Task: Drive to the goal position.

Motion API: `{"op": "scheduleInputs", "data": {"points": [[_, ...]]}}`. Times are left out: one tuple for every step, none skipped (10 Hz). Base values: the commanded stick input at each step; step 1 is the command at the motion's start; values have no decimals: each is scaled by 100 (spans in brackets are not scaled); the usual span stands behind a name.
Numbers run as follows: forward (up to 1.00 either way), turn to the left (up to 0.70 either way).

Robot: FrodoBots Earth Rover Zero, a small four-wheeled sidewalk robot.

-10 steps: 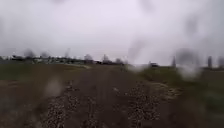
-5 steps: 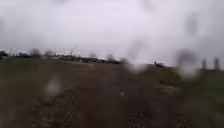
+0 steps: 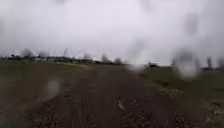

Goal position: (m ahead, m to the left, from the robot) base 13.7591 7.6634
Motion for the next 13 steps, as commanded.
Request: {"op": "scheduleInputs", "data": {"points": [[100,0],[100,0],[100,0],[100,0],[100,0],[100,0],[100,0],[100,0],[100,0],[100,0],[100,6],[100,13],[100,32]]}}
